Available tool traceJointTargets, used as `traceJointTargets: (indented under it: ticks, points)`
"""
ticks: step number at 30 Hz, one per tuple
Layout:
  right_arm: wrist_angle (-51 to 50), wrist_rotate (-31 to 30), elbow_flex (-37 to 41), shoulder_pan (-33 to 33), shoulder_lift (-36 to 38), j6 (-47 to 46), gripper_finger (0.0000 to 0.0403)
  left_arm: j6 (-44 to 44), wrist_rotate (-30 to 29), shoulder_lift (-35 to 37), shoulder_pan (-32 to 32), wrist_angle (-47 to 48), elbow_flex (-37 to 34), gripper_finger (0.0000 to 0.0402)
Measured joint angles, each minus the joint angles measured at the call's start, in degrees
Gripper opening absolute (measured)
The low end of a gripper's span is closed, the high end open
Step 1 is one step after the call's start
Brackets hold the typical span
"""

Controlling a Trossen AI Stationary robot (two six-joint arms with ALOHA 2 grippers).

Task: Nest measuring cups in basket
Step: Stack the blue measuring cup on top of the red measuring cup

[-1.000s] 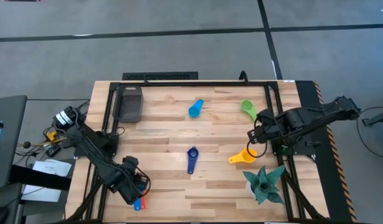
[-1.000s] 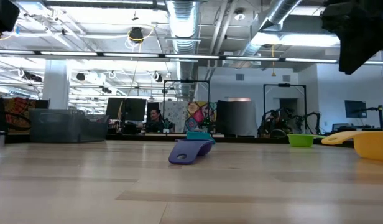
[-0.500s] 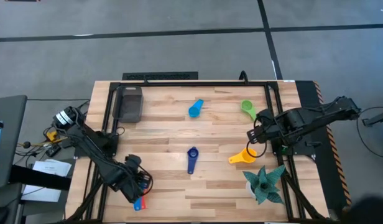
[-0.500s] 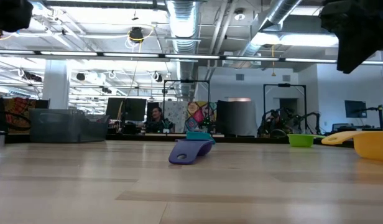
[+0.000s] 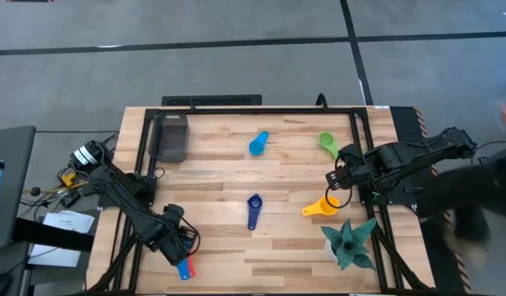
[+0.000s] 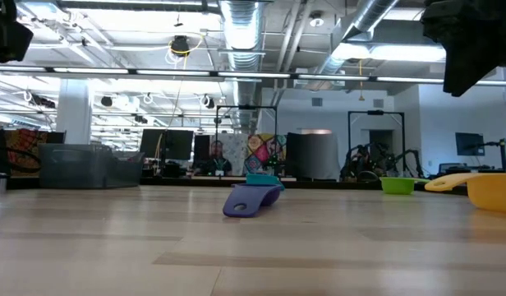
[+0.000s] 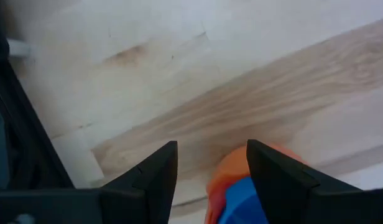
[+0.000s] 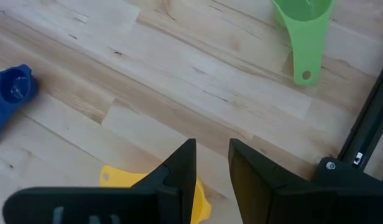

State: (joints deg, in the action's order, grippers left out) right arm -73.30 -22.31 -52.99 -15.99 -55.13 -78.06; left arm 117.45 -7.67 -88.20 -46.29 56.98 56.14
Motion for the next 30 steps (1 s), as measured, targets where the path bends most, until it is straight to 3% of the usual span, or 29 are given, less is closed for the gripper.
traceJointTargets:
  ticks: [12, 22, 27, 30]
  points:
    - [-0.2, 0.0, 0.0, 0.0, 0.0, 0.1, 0.0119, 0.3, 6.5, 0.4, -1.2, 2.7, 0.0, 0.0183]
    - [-0.9, 0.9, 0.0, 1.2, 0.0, 1.4, 0.0119, 0.4, -2.7, 3.8, -1.1, 11.0, 4.5, 0.0183]
    - [1.1, 1.5, 0.0, 3.7, 0.0, 3.7, 0.0119, -11.3, -9.2, 5.6, -1.3, 9.4, 6.4, 0.0183]
    - [8.6, 2.0, 0.0, 5.4, 0.0, 9.4, 0.0118, -22.6, -8.8, 5.6, -2.4, 6.6, 8.1, 0.0183]
